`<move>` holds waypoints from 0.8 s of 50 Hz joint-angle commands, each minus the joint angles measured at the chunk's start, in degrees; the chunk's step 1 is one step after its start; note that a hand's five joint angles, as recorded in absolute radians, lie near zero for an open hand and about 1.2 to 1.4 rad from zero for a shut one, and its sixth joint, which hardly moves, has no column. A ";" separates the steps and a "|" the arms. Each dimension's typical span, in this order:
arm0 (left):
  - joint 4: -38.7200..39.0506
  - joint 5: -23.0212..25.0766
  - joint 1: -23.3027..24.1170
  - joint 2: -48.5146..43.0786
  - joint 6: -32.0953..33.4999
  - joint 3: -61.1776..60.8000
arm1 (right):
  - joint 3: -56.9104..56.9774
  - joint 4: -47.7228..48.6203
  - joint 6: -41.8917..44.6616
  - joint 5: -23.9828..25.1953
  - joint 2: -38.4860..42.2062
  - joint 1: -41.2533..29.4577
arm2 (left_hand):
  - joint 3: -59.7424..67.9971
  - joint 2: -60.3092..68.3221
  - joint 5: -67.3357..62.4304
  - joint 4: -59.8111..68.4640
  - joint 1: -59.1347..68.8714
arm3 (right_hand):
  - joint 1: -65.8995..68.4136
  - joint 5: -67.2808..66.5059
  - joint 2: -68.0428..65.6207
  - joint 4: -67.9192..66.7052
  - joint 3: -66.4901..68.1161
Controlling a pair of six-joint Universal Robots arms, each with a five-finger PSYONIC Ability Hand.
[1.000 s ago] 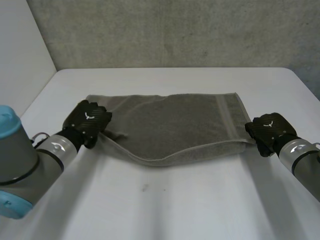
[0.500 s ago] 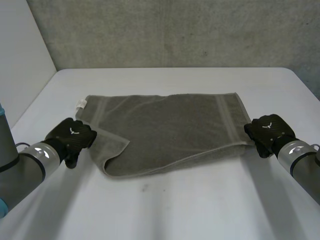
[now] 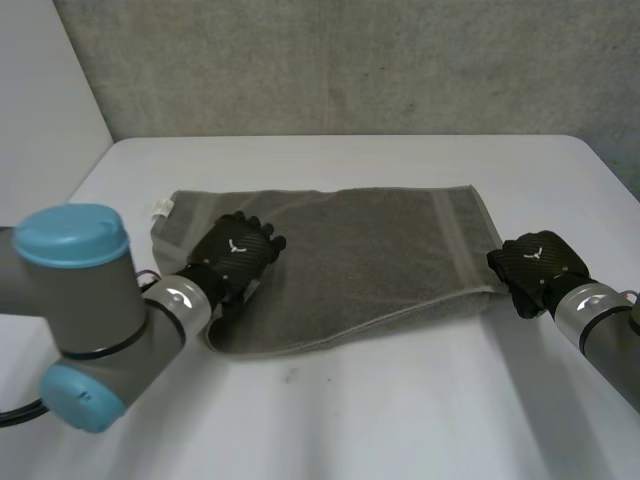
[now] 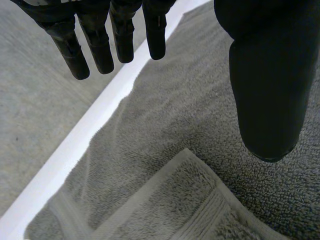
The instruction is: Fold the towel.
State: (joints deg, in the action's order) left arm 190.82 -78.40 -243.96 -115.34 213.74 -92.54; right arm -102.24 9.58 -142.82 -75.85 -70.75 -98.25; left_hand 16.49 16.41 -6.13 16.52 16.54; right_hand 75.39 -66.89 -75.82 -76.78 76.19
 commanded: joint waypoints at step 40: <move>6.49 -5.82 -12.59 9.15 2.65 -11.16 | -0.24 0.88 1.67 -0.18 0.00 -0.27 | 6.34 6.43 -6.71 6.31 6.30 | 4.61 -3.11 -4.18 -3.22 3.81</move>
State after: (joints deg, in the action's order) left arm 194.58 -93.04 -256.86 -111.88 216.87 -97.96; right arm -102.48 10.46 -141.07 -75.98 -70.75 -98.25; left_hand 21.36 21.36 -11.45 21.36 21.33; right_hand 75.40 -66.89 -75.82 -76.78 76.19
